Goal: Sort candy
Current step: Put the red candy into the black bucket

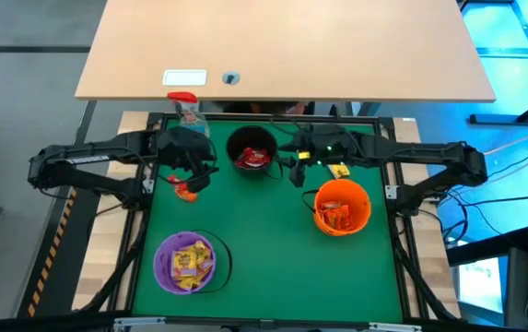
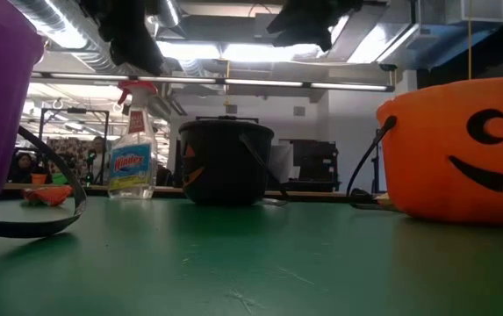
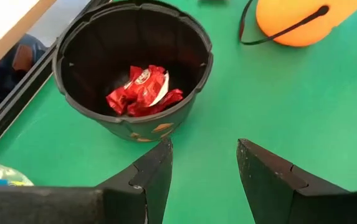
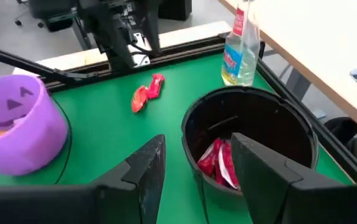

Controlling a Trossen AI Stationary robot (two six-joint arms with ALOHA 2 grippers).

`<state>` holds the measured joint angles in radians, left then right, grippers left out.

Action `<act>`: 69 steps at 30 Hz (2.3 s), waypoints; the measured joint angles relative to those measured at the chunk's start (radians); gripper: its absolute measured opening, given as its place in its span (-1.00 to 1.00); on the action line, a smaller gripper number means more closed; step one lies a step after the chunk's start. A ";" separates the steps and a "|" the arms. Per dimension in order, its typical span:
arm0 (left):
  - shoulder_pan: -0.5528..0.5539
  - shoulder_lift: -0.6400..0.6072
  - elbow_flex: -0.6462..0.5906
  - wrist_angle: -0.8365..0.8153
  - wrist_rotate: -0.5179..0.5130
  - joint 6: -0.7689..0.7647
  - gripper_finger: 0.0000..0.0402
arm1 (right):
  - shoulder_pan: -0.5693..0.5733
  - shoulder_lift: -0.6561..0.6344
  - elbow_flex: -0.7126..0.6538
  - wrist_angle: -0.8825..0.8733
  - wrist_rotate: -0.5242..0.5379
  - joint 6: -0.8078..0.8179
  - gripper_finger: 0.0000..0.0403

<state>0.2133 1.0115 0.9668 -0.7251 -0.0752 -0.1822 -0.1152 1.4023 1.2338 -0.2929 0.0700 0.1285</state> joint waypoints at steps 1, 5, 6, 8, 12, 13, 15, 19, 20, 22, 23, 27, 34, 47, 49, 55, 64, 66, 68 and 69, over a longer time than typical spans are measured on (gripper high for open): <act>0.005 0.008 0.003 -0.003 0.000 0.001 -0.17 | 0.000 -0.009 -0.022 0.014 0.005 0.002 -0.11; 0.032 0.026 0.005 -0.009 0.024 0.027 -0.17 | 0.000 -0.051 -0.107 0.088 0.001 0.045 -0.11; 0.042 0.031 0.005 -0.008 0.036 0.028 -0.17 | 0.000 -0.068 -0.131 0.111 0.001 0.052 -0.11; 0.061 0.046 0.005 -0.010 0.063 0.028 -0.17 | 0.000 -0.102 -0.181 0.150 0.001 0.074 -0.11; 0.087 0.079 0.005 -0.010 0.108 0.033 -0.17 | 0.000 -0.162 -0.282 0.233 -0.001 0.117 -0.11; 0.093 0.084 0.005 -0.010 0.113 0.036 -0.17 | 0.000 -0.175 -0.300 0.257 -0.002 0.129 -0.11; 0.106 0.090 0.005 -0.009 0.115 0.036 -0.17 | 0.000 -0.201 -0.324 0.274 -0.002 0.141 -0.11; 0.128 0.091 0.005 -0.013 0.115 0.035 -0.17 | 0.018 -0.223 -0.333 0.270 0.014 0.145 -0.11; 0.135 0.091 0.005 -0.022 0.116 0.035 -0.17 | 0.026 -0.222 -0.333 0.274 0.017 0.138 -0.11; 0.150 0.091 0.005 -0.046 0.116 0.031 -0.17 | 0.037 -0.222 -0.333 0.277 0.017 0.128 -0.11; 0.158 0.091 0.005 -0.059 0.115 0.030 -0.17 | 0.040 -0.222 -0.333 0.283 0.016 0.125 -0.11; 0.179 0.100 0.005 -0.131 0.123 0.028 -0.17 | 0.067 -0.222 -0.333 0.281 0.017 0.115 -0.11; 0.186 0.109 0.005 -0.268 0.122 0.027 -0.17 | 0.098 -0.222 -0.333 0.294 0.043 0.072 -0.11; 0.186 0.105 0.005 -0.507 0.105 0.021 -0.17 | 0.096 -0.221 -0.381 0.363 0.043 0.054 -0.11; 0.186 0.105 0.005 -0.528 0.100 0.011 -0.17 | 0.096 -0.221 -0.405 0.397 0.043 0.054 -0.11; 0.190 0.109 0.005 -0.578 0.146 0.015 -0.17 | 0.095 -0.221 -0.440 0.428 0.043 0.055 -0.11; 0.251 0.188 0.005 -0.628 0.223 0.005 -0.17 | 0.096 -0.221 -0.441 0.454 0.043 0.022 -0.11; 0.263 0.222 0.005 -0.653 0.220 0.005 -0.17 | 0.096 -0.221 -0.441 0.461 0.043 0.004 -0.11; 0.269 0.254 0.005 -0.677 0.218 0.007 -0.17 | 0.096 -0.221 -0.441 0.460 0.036 -0.009 -0.11; 0.271 0.269 0.004 -0.681 0.212 0.013 -0.17 | 0.096 -0.221 -0.441 0.460 0.033 -0.014 -0.11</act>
<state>0.4843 1.2805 0.9710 -1.4059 0.1367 -0.1694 -0.0196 1.1815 0.7933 0.1670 0.1027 0.1149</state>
